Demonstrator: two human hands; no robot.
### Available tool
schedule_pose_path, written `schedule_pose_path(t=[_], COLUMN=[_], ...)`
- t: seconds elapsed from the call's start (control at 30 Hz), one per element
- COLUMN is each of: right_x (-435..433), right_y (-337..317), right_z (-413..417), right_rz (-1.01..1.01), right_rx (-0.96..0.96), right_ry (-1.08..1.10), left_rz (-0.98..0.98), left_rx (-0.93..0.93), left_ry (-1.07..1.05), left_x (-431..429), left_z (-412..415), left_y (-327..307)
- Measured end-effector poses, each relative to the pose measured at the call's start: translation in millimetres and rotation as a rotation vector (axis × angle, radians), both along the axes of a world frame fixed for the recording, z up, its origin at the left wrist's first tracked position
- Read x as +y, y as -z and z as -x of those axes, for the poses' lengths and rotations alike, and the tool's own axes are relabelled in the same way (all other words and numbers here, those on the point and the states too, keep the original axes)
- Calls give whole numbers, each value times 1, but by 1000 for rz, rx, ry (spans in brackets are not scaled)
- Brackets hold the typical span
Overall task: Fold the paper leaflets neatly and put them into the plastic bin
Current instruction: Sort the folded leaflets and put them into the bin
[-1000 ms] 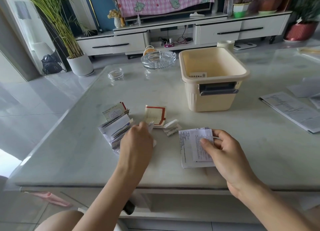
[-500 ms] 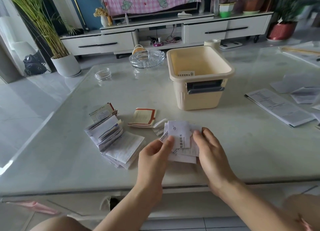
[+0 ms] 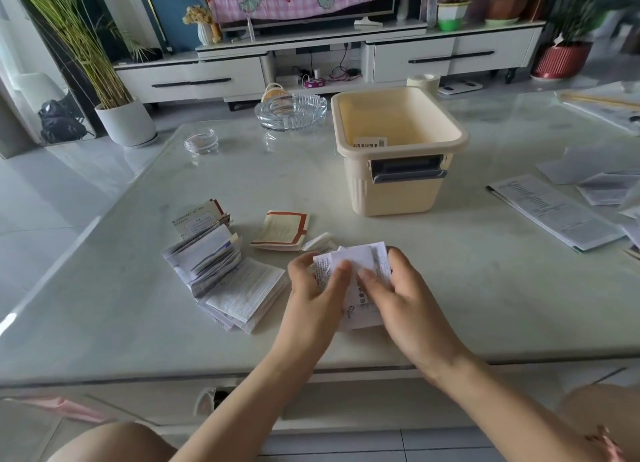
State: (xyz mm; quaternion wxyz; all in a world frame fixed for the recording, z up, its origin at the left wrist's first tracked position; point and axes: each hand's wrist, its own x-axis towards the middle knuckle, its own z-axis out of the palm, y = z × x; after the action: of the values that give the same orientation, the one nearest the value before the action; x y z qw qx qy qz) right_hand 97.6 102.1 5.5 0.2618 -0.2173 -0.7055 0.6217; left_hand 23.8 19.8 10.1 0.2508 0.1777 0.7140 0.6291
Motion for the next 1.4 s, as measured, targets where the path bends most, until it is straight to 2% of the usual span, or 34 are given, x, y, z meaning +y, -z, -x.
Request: schedule_pose_path(t=[0.2,0.37,0.77,0.93,1.0,1.2,1.3,1.4], right_x=[-13,-18,-13,-11,-13,-10,-5,2], right_y=[9,14,16,22,23,23,24,24], right_z=[3,6,5,5,4,3,2,3], right_rz=[-101,-156,-176,-403,-432,-402,-252,-88], right_rx=[66,179,71,31,32,42,-3,-62], right_ry=[83,236,319,410,419,325,250,212], left_rz=[-147,-154,-272,-284,-290,-276,-234,-185], left_rx=[17,41,-53,-5,11,4,3,148], left_ry=[-13,-110,-222,-186,-181,-72,52,118], left_x=[7,10,16,16,16,14,13,12], left_z=[-18,-12,-8,-9,-10,-5,-4,0], left_y=[8,9,9,11,12,12,13,15])
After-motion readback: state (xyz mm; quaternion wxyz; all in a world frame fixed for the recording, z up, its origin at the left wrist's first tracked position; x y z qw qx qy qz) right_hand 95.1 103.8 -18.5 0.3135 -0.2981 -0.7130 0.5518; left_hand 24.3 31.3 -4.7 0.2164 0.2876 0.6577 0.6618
